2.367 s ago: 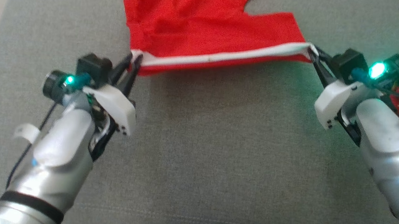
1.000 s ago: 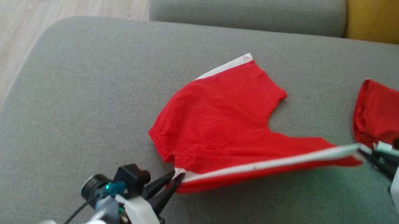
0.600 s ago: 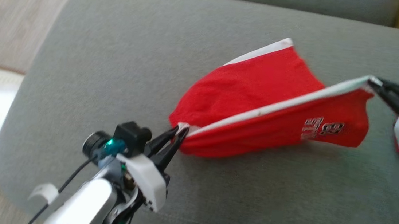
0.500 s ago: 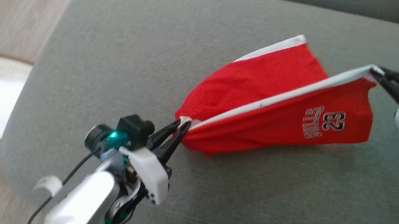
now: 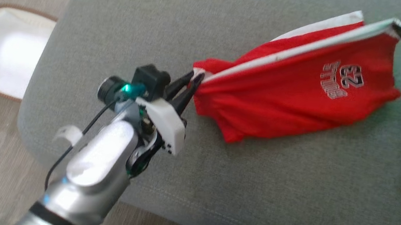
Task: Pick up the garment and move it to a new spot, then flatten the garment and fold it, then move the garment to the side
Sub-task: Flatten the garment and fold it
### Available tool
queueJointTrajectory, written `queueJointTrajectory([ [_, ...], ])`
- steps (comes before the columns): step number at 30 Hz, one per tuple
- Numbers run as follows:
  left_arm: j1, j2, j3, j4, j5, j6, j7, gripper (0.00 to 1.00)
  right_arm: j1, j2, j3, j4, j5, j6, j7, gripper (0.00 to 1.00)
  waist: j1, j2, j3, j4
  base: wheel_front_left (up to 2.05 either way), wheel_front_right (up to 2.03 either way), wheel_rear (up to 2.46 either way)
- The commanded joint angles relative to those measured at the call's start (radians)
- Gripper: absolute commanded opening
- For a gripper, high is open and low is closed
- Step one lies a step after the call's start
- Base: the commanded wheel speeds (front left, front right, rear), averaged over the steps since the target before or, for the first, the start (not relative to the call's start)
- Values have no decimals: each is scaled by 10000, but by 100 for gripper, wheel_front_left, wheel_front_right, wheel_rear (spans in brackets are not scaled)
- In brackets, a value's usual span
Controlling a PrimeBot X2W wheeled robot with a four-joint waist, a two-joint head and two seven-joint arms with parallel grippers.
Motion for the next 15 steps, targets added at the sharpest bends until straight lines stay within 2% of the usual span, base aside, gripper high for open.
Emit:
queueJointTrajectory([
  [1, -581, 106, 310, 57, 102, -61, -141, 0, -276, -88, -36, 137, -92, -9, -41, 0, -1, 0, 294, 154, 0, 0, 0],
  [10, -1427, -243, 97, 1489, 170, -200, -676, 0, -833, 416, 238, 815, -270, -9, -184, 0, -1, 0, 718, 197, 0, 0, 0],
  [11, -1497, -265, 85, 1663, 200, -181, -773, 23, -842, 495, 249, 900, -254, -9, -239, 43, -1, 0, 734, 180, 0, 0, 0],
  [12, -1546, -290, 95, 1835, 195, -158, -862, 58, -831, 575, 258, 973, -222, -9, -293, 100, -1, 0, 745, 157, 0, 0, 0],
  [13, -1588, -313, 108, 1994, 180, -143, -943, 96, -823, 651, 266, 1035, -206, -9, -363, 100, -1, 0, 747, 124, 0, 0, 0],
  [15, -1647, -350, 141, 2273, 151, -94, -1111, 100, -773, 755, 277, 1199, -137, -9, -536, 100, -1, 0, 719, 50, 0, 0, 0],
])
